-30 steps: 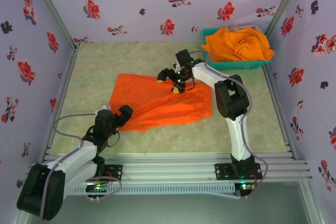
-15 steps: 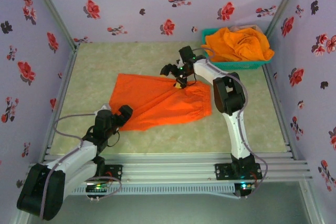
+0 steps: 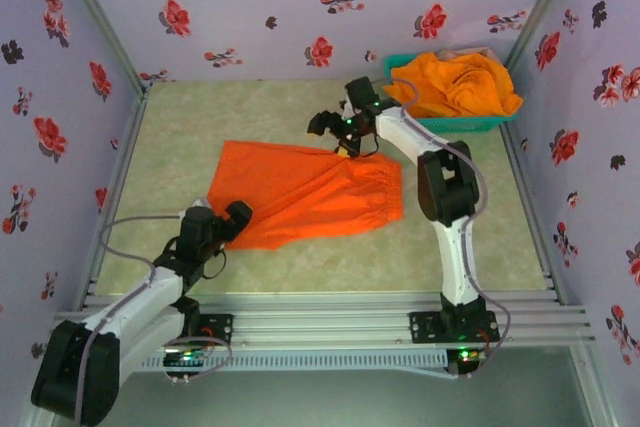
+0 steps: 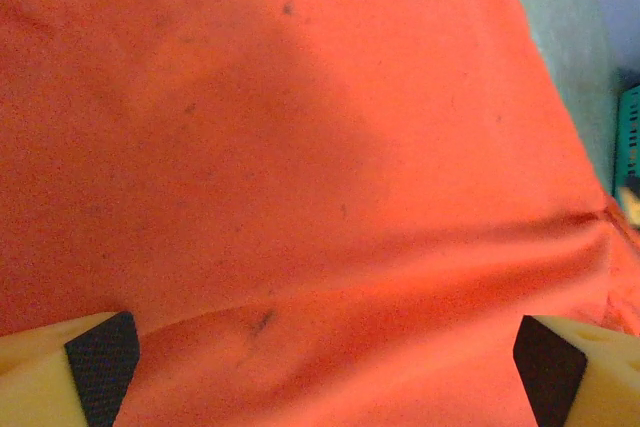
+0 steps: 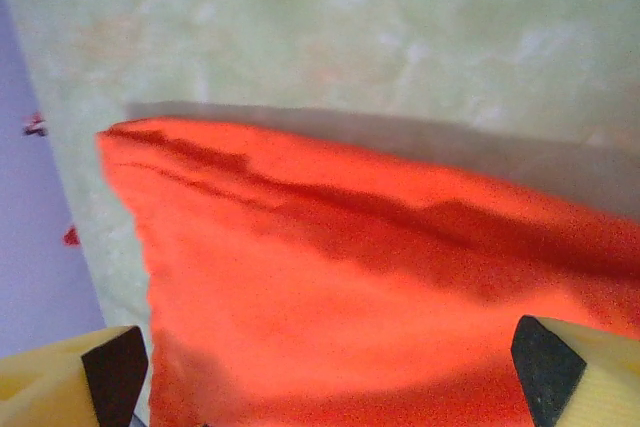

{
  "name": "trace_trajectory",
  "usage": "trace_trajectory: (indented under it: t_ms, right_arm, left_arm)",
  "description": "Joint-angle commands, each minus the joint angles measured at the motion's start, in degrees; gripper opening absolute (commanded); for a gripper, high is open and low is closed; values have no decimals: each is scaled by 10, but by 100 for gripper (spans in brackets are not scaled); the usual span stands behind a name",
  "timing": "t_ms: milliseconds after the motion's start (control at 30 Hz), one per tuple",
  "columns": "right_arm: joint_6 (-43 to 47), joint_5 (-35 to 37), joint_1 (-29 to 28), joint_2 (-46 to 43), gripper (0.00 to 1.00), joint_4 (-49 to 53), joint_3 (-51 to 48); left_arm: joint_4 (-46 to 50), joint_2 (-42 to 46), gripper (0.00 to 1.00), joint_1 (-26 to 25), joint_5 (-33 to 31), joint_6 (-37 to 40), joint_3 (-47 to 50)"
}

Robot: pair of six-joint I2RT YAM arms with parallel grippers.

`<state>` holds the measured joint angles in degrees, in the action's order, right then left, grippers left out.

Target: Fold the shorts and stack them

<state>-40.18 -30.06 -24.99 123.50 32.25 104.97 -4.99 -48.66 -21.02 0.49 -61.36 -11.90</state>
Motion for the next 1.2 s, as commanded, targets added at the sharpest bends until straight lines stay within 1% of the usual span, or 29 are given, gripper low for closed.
trace_trajectory:
  t_ms: [0,67,167,233,300,367,400,467,533,633,733,833,933,967,1000,1067,1100,1167]
  right_arm:
    - [56,65,-5,-138,97,-18,-54]
    - [91,101,-6,-204,97,-43,-120]
    - [140,155,-5,-304,99,-107,-242]
    - [148,176,6,-347,99,-109,-293]
    - [148,176,25,-367,99,-81,-312]
    - [143,146,49,-376,99,-69,-332]
    - [137,123,61,-379,99,-76,-347]
    - [127,102,75,-381,99,-87,-370]
    - [138,121,81,-381,99,-66,-382]
    - [162,170,84,-395,99,-50,-415]
    - [185,185,104,-396,99,-33,-441]
    - [216,198,116,-370,98,5,-441]
    - [240,205,116,-338,92,33,-427]
    - [246,204,117,-328,88,38,-422]
    - [250,203,116,-318,84,41,-417]
    - [254,200,117,-297,81,42,-408]
    - [256,201,116,-287,77,42,-403]
    - [256,203,116,-266,74,44,-392]
  left_arm:
    - [80,35,99,0,-17,46,-71]
    - [94,48,99,2,-12,60,-103]
    - [96,43,99,10,9,78,-143]
    - [92,27,99,17,34,95,-165]
    - [86,11,100,22,56,105,-178]
    - [66,-3,100,25,70,104,-181]
    - [52,-11,99,26,75,101,-179]
    - [27,-27,99,27,84,94,-175]
    - [10,-42,99,27,91,92,-172]
    - [-1,-56,99,27,96,91,-161]
    - [-16,-56,100,26,102,83,-142]
    - [-30,-46,99,27,110,79,-123]
    - [-35,-30,99,27,128,94,-113]
    - [-32,-24,99,27,134,102,-111]
    - [-29,-19,99,27,141,108,-111]
    - [-28,-8,99,28,158,119,-109]
    - [-31,-3,99,28,165,122,-107]
    - [-41,8,99,27,180,126,-101]
